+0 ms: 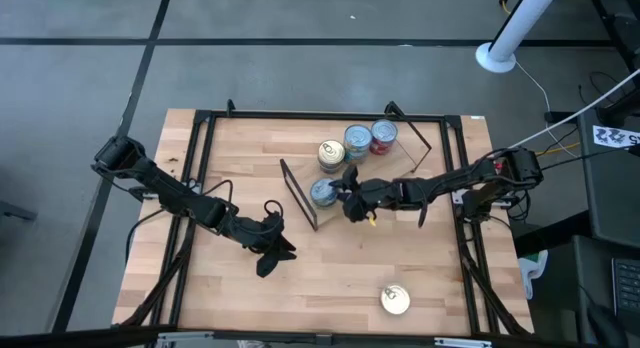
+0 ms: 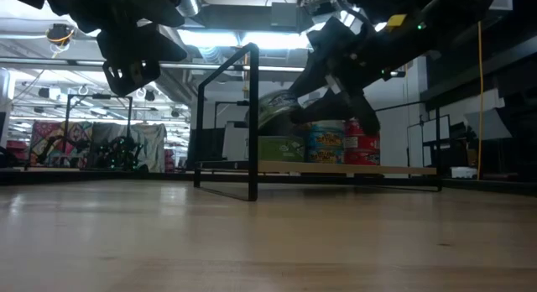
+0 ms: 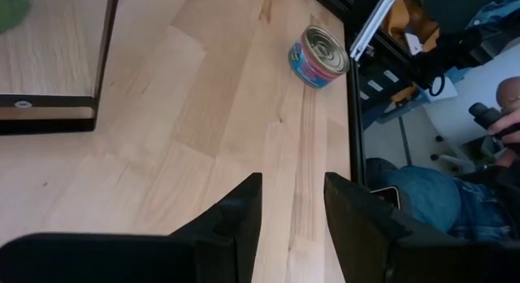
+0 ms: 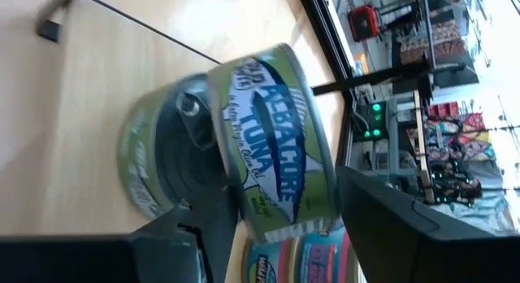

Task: Stack canned seafood by type on shelf
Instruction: Stack the green tuna can on top of the green tuna can on the shelf

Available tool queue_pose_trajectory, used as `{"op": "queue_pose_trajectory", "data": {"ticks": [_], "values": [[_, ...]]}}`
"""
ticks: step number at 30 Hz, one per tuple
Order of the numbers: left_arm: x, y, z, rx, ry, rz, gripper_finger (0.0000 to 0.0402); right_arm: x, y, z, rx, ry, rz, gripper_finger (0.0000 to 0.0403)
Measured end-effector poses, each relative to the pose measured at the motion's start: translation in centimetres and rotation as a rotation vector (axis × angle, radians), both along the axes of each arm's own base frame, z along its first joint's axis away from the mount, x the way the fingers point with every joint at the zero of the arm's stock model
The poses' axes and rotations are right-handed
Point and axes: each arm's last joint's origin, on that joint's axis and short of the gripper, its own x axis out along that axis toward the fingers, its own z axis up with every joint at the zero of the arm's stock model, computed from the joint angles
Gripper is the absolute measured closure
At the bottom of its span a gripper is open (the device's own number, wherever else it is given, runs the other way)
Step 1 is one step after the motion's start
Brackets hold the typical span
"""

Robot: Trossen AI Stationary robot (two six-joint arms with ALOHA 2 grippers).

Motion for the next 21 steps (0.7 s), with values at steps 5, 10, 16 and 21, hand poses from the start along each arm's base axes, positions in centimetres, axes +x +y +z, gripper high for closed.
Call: {"op": "queue_pose_trajectory", "data": {"ticks": [5,10,16,21], "values": [[0.0,0.0,0.0,0.001,0.0,0.0,0.0274,0.05,0.19,0.08,0.047,-0.018,-0.009,0.0196],[0.01,0.04,0.0,0.024,-0.007,0.002,0.0274,0.08,0.35,0.14,0.082,-0.033,-0.009,0.0196],[0.02,0.05,0.01,0.031,-0.009,0.004,0.0274,0.09,-0.17,0.12,0.168,-0.058,-0.076,0.0196],[0.02,0.05,0.01,0.03,-0.009,0.004,0.0274,-0.02,-0.07,-0.09,0.216,-0.049,-0.098,0.0196]]}}
